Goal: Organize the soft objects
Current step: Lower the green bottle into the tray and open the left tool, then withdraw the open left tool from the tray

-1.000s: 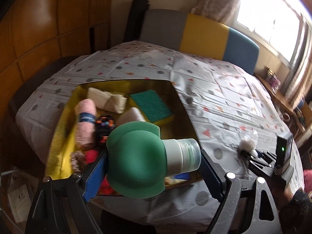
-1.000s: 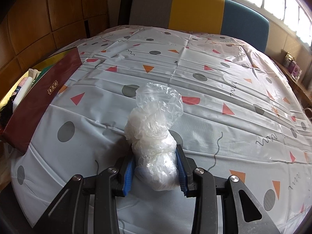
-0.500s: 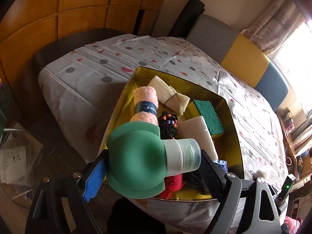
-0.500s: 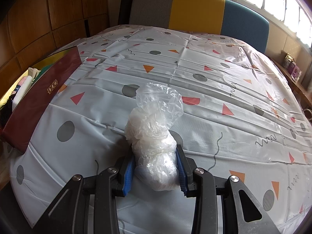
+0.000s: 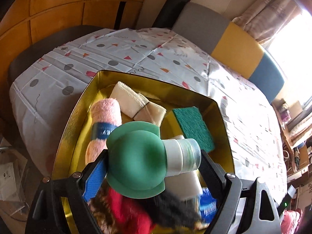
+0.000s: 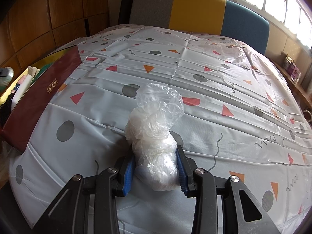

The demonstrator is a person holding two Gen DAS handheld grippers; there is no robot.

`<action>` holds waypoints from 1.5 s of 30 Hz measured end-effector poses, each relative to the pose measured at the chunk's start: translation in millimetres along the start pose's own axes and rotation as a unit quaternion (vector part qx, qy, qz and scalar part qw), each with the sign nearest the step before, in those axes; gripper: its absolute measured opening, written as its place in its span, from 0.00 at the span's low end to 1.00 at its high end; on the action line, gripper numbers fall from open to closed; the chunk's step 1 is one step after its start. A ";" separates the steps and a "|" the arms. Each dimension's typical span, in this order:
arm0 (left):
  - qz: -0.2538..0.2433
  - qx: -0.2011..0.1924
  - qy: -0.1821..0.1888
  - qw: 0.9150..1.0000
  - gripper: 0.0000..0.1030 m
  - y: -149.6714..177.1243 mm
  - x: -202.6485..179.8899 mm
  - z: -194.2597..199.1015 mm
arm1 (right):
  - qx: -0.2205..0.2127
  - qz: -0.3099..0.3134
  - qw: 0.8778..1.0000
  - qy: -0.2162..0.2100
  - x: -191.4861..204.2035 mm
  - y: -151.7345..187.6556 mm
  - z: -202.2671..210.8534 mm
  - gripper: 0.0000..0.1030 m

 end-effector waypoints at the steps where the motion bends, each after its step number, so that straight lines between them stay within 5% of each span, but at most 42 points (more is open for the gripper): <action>1: 0.000 0.003 -0.001 1.000 0.87 -4.3 -0.8 -5.1 | 0.000 0.000 1.000 0.000 -0.3 -0.1 -0.1 0.38; 9: -0.024 0.045 -0.024 0.998 0.93 -22.0 -3.7 -58.9 | 0.000 0.001 1.000 -0.001 0.4 -0.8 -0.6 0.39; 13: -0.034 0.034 -0.041 0.998 0.94 -27.3 -2.8 -63.1 | 0.000 0.000 1.000 -0.001 -0.1 -1.3 -1.1 0.39; 23: -0.064 -0.032 -0.075 0.995 0.94 -18.9 2.0 -18.3 | 0.000 0.004 1.000 0.002 -0.4 -2.1 -2.0 0.39; 27: -0.090 -0.019 -0.078 0.993 0.94 -13.3 -3.5 -24.2 | 0.000 0.006 1.000 0.005 1.1 -1.9 -2.3 0.39; 45: -0.063 -0.107 -0.114 0.986 0.94 27.5 1.1 57.8 | -0.001 0.013 1.000 0.012 2.2 -1.2 -1.7 0.39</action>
Point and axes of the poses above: each gripper's, at about its wrist camera, not at the fingertips, and z roughly against the way its jaws point, x to its left, y to its underside, the point moved 8 cm from there along -z, roughly the way its jaws point, and after that the axes turned 5 degrees about -y, right-handed, at the moved point
